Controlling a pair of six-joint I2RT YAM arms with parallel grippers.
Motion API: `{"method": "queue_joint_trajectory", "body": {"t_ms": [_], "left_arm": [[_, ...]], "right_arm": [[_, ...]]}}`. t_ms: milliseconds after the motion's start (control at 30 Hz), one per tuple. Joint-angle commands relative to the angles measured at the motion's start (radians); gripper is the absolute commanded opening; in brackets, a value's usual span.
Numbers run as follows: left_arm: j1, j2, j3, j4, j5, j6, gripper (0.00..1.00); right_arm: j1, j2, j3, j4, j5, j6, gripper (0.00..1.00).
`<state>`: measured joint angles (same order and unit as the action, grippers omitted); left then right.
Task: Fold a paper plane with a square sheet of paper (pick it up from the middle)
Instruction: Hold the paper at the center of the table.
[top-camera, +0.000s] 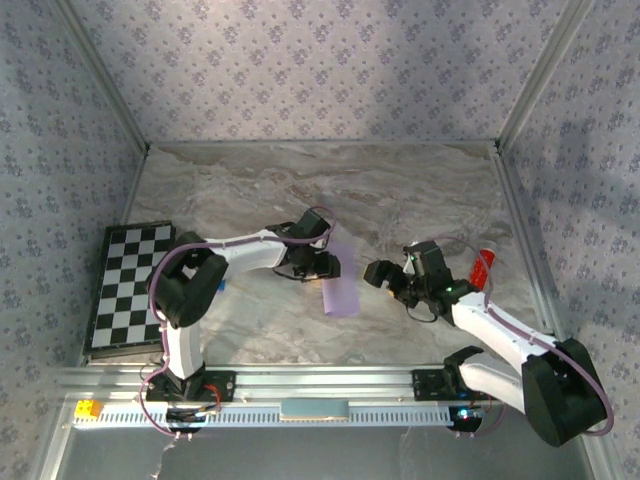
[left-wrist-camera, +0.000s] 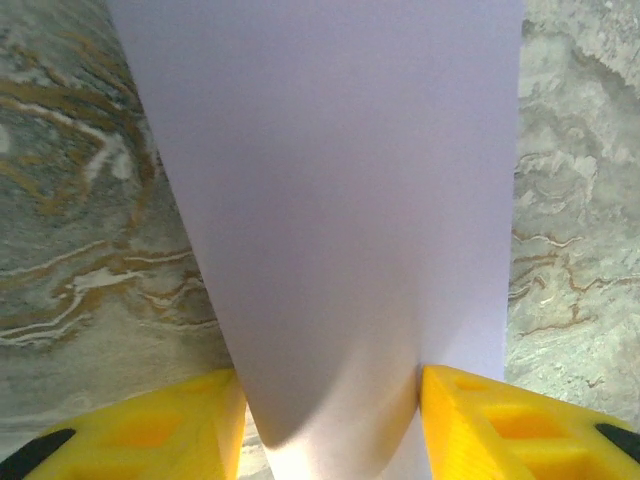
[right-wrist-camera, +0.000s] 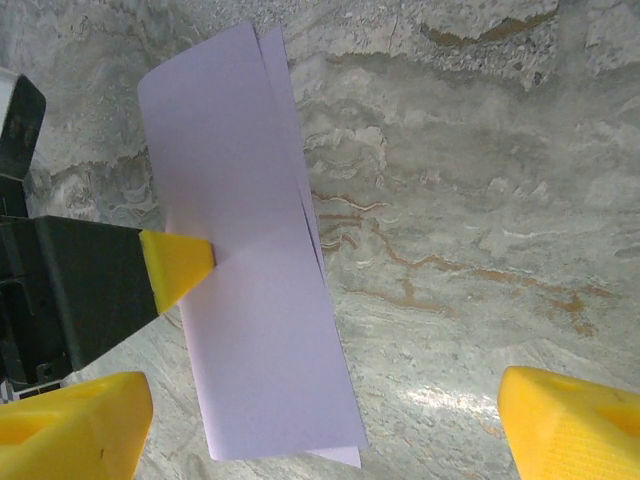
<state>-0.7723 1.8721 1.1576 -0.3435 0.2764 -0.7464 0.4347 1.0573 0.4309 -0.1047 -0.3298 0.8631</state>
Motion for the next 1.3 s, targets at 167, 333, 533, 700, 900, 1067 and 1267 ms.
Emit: {"method": "queue_joint_trajectory", "body": {"t_ms": [167,333,533,700,900,1067,1267], "left_arm": [[0.011,0.038,0.045,-0.066,0.051,0.082,0.48],[0.012,0.055,0.063,-0.099,0.07,0.137,0.5],[0.015,0.063,0.076,-0.119,0.071,0.179,0.51],[0.016,0.089,0.104,-0.165,0.076,0.227,0.51],[0.017,0.113,0.116,-0.184,0.058,0.232,0.53],[0.016,0.143,0.141,-0.21,0.043,0.241,0.54],[0.017,0.162,0.16,-0.24,0.024,0.253,0.54]], "right_arm": [[0.015,0.017,0.036,0.006,0.007,-0.021,0.91],[0.015,0.021,0.034,0.004,0.01,-0.022,0.91],[0.015,0.023,0.032,0.006,0.01,-0.022,0.91],[0.014,0.024,0.031,0.004,0.011,-0.026,0.91],[0.014,0.029,0.031,0.001,0.011,-0.029,0.91],[0.015,0.031,0.03,0.0,0.014,-0.031,0.91],[0.015,0.03,0.031,0.0,0.017,-0.027,0.91]]}}
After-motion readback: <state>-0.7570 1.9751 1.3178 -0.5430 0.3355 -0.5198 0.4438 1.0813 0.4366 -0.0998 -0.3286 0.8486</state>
